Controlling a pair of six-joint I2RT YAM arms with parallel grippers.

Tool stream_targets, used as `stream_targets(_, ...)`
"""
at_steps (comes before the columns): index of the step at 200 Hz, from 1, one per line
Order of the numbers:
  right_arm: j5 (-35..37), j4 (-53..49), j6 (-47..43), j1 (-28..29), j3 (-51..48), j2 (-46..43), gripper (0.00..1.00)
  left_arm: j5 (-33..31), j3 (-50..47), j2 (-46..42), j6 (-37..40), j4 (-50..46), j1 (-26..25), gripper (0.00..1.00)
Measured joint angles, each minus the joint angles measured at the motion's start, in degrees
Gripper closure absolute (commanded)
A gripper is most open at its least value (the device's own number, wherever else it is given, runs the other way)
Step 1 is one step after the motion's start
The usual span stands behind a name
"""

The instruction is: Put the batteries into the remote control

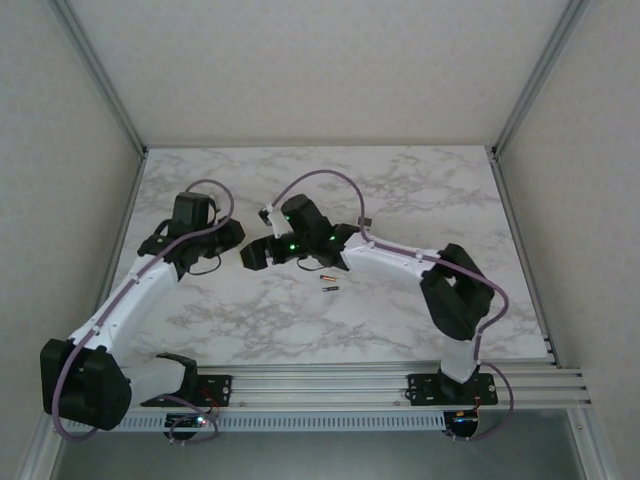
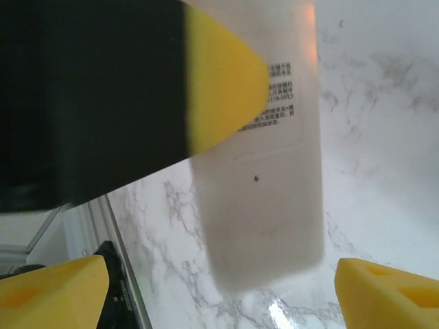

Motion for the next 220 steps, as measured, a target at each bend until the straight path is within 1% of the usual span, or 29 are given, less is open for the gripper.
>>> stream_targets(21, 3.3, -1.3, -1.2, -0.6, -1.3, -6.9, 0.12, -8.0, 5.4, 3.3, 3.0, -4.9, -0.3, 1.0)
stream_targets(29, 4.5, -1.6, -1.5, -1.0, -2.6, -10.1, 0.12, -11.0, 7.7, 5.4, 4.0, -6.6, -0.6, 1.0)
stream_targets(46, 6.8, -2.3, -2.1, -2.0, -5.4, -15.3, 0.12, -16.0, 12.9, 12.1, 6.0, -10.1, -1.9, 1.0)
stream_targets(57, 8.1, -2.7, -2.5, -2.7, -7.4, -17.6, 0.12, -19.2, 16.7, 17.7, 7.1, -12.4, -3.7, 1.0)
stream_targets(80, 10.5, -4.7, -3.0, -3.4, -11.8, -20.1, 0.12, -25.9, 25.2, 30.3, 8.0, -17.2, -9.0, 1.0)
stream_targets(103, 12.1, -7.1, -3.0, -3.4, -16.5, -22.2, 0.12, -30.3, 33.8, 41.0, 8.3, -21.8, -12.8, 1.0)
stream_targets(118, 13.1, -8.3, -3.1, -3.5, -18.9, -24.0, 0.11, -33.2, 38.7, 46.4, 8.5, -24.9, -13.7, 1.0)
stream_targets(156, 15.1, -9.0, -3.6, -3.7, -21.5, -28.3, 0.11, -41.5, 51.1, 59.0, 8.5, -33.0, -13.5, 1.0)
stream_targets(180, 15.8, -9.0, -4.5, -4.0, -21.6, -29.1, 0.11, -44.2, 57.7, 64.7, 9.2, -37.4, -13.5, 0.85)
stream_targets(203, 16.2, -9.0, -4.7, -4.4, -21.7, -29.1, 0.1, -44.7, 64.7, 68.9, 10.5, -40.4, -13.5, 0.77)
stream_targets(220, 16.2, -9.5, -4.9, -4.7, -21.9, -29.4, 0.1, -44.4, 70.1, 72.5, 11.5, -41.4, -13.5, 0.68)
